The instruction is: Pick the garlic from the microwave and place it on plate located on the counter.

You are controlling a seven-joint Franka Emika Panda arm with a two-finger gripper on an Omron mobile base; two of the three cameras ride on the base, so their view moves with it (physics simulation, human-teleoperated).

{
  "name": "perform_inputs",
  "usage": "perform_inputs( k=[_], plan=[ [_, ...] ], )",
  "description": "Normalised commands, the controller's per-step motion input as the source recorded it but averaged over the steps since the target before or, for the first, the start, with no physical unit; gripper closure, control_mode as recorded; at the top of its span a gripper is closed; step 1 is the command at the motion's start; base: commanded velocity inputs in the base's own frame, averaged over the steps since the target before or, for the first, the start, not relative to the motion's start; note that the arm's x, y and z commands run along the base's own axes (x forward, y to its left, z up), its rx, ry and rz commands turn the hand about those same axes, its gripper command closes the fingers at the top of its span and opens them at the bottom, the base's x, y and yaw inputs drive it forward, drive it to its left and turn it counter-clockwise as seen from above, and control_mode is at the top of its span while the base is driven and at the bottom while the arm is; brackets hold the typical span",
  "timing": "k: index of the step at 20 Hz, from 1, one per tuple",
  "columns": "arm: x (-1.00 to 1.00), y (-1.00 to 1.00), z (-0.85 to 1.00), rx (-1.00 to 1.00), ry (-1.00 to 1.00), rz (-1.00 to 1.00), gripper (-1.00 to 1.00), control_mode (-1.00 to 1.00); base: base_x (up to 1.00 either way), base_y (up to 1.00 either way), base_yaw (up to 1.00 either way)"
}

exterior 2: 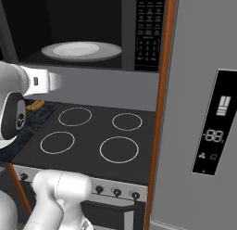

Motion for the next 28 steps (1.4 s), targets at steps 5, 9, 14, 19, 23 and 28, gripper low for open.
perform_inputs(
  k=[5,9,14,19,23,28],
  plan=[
    [-0.22,0.21,-0.93,0.0,0.22,0.22,1.0,-1.0,0.0,0.0,0.0],
    [0.16,0.37,-1.0,0.0,0.05,0.52,1.0,-1.0,0.0,0.0,0.0],
    [0.22,0.66,-0.84,0.0,0.06,0.47,1.0,-1.0,0.0,0.0,0.0],
    [0.16,0.9,-0.4,0.0,0.2,0.33,1.0,-1.0,0.0,0.0,0.0],
    [0.33,0.68,-0.24,0.0,0.19,0.17,1.0,-1.0,0.0,0.0,0.0],
    [0.33,0.42,-0.42,0.0,0.03,0.06,1.0,-1.0,0.0,0.0,0.0]
  ],
)
